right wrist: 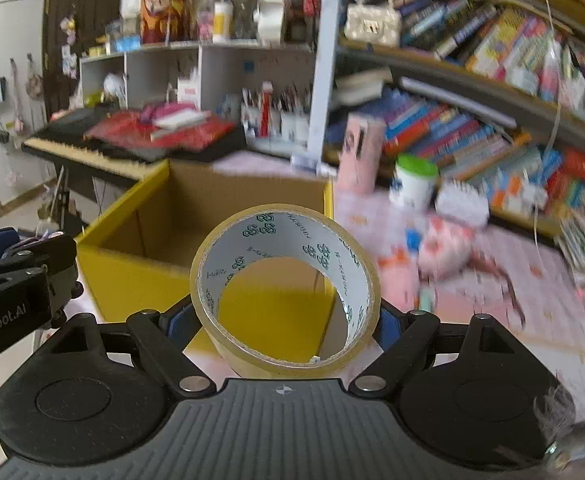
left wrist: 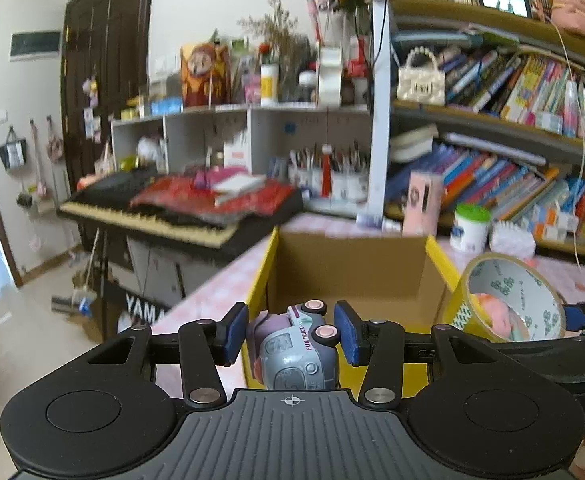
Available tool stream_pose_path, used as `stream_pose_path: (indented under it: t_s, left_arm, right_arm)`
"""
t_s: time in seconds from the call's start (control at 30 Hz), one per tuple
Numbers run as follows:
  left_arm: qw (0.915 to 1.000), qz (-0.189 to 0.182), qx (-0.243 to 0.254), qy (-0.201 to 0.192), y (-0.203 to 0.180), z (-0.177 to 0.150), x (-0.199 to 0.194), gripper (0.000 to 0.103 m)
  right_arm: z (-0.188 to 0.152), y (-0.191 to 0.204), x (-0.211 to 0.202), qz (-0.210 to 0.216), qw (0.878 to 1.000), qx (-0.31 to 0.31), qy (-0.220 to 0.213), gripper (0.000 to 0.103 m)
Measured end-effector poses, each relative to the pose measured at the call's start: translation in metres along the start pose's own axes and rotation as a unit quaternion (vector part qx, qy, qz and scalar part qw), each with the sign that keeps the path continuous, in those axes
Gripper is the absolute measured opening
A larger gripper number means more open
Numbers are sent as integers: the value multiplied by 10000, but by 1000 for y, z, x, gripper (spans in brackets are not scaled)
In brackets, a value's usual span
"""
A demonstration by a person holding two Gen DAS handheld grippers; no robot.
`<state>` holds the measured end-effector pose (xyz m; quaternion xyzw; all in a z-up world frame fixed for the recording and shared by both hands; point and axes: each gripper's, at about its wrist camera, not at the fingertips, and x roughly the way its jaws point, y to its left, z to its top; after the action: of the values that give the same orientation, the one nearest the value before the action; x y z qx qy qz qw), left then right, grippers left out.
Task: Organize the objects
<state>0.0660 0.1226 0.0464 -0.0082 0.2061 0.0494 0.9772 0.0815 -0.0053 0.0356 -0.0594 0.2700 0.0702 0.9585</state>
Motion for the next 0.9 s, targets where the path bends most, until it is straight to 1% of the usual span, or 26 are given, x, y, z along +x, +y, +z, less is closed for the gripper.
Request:
stream_pose_path:
  t_s: [0.1,0.23,0.37,0.57,0.87,0.9]
  left_arm:
    - [9999,82,-25,-110,-7,12,16,45]
    - [9996,231,-99,-82,-12,21,37,45]
    - [9992,367,-125,61,-19,24,59,45]
    - [9985,504,10,231,-29,22,81,45]
    - [9958,745,47,533,-32,18,105,45]
    - [9955,764,35,568,-31,18,107,45]
  right_arm:
    - [18,-5,16,81,9997,-117,-203,84]
    - [33,-10,44,245,9992,-240,-204,84]
    - [40,-14,72,403,9983,-428,-5,84]
    - [39,-13,105,637,9945,-785,280,84]
    - [35,-7,140,930,9866,-1212,564,84]
    - [35,-8,142,1036,9857,-1188,590,84]
